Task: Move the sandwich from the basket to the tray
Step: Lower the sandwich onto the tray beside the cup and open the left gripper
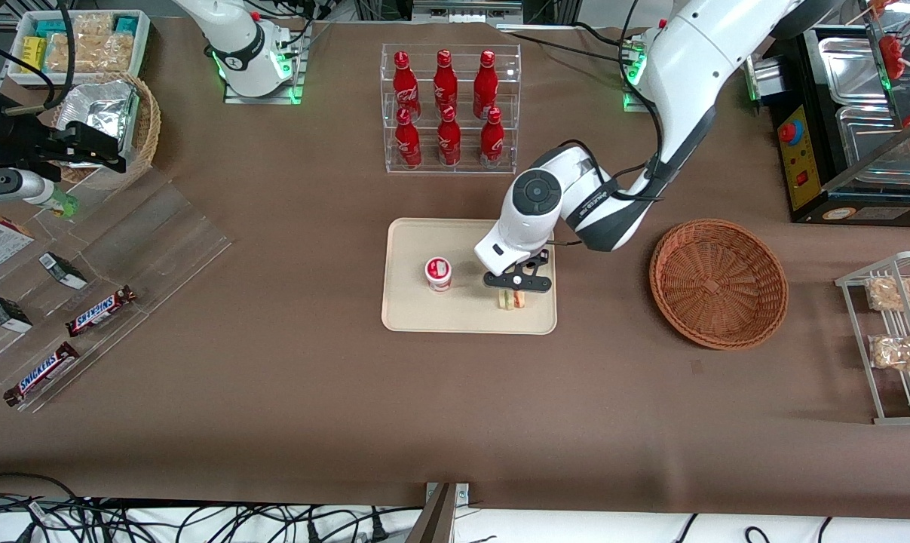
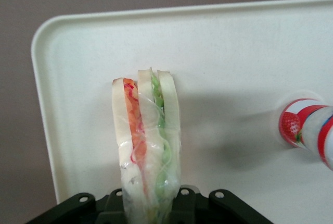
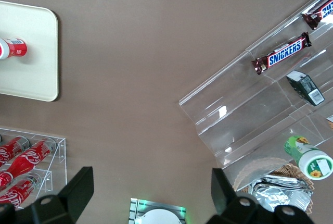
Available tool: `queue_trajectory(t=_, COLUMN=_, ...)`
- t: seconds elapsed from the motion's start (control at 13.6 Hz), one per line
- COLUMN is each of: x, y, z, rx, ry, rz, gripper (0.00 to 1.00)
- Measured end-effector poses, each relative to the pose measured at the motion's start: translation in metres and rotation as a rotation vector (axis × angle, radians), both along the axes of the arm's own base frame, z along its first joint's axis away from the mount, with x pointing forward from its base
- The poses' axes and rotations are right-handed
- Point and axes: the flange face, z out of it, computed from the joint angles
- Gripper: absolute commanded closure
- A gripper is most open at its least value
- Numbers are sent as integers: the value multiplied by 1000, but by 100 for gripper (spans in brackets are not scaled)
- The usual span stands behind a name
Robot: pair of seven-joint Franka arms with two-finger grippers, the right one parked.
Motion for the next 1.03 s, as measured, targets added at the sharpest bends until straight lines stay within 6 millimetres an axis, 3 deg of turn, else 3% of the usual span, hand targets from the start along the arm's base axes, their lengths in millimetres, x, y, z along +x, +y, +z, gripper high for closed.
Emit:
queue_trajectory(t=0.07, x=-1, y=-1, z=-4, rx=3, ry=2, rz=-4, gripper=100)
queue_trajectory(t=0.15, x=-2, y=-1, z=-7, rx=8, ry=-1, rz=-8, gripper=66)
queue_trajectory(t=0.22, x=-2, y=-2, z=-7, rx=11, ry=-5, rz=-6, gripper=10)
queue_trajectory(t=0.3, x=-2, y=-2, z=-7, rx=13, ry=-6, rz=7, gripper=0)
queue_trajectory(t=0.59, x=1, y=-3, z=-2, rx=12, ry=-18, rz=51, gripper=0)
queue_trajectory(t=0.74, x=11, y=-2, z=17, rx=10, ry=-44, rz=115, gripper=0)
queue_trajectory(t=0.89, x=23, y=4, z=58, rx=26, ry=-86, rz=207, gripper=0)
queue_trajectory(t=1.03, x=39, y=27, z=117, rx=55, ry=-144, rz=296, gripper=0)
